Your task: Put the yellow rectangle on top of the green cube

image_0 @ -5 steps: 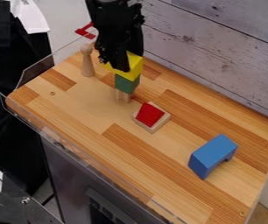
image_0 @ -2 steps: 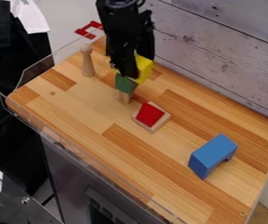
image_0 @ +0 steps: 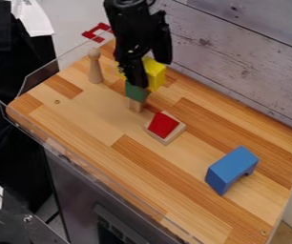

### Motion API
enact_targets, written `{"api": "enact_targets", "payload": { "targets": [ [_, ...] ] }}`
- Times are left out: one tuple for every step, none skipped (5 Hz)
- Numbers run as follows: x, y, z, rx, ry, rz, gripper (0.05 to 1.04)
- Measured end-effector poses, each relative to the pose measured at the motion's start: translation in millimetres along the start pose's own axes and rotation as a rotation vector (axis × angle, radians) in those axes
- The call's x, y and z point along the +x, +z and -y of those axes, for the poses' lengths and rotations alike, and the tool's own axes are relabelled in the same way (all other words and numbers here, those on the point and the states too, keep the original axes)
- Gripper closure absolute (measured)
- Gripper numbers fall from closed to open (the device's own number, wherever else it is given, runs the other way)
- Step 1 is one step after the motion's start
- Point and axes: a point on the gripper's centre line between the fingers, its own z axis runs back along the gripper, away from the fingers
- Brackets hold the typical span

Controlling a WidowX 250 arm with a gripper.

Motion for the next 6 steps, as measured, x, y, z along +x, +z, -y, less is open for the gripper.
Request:
{"api": "enact_targets", "payload": {
  "targets": [
    [-2.9,12.9,0.8,-0.022,-0.046,0.006,0.084],
    [-9.8,43.7,-8.1,-0.045,-0.172,0.102,0.084],
    [-32.1,52.0,-20.4,0.043,-0.429,0.134,0.084],
    [-62.1,48.5,-44.1,0.147,-0.695,0.143,0.084],
    [-85.3,35.6,-58.3,0.141,-0.926,0.055,0.084],
    [-109.3,9.9,-60.7,0.204,-1.155,-0.035,0.084]
  ]
}}
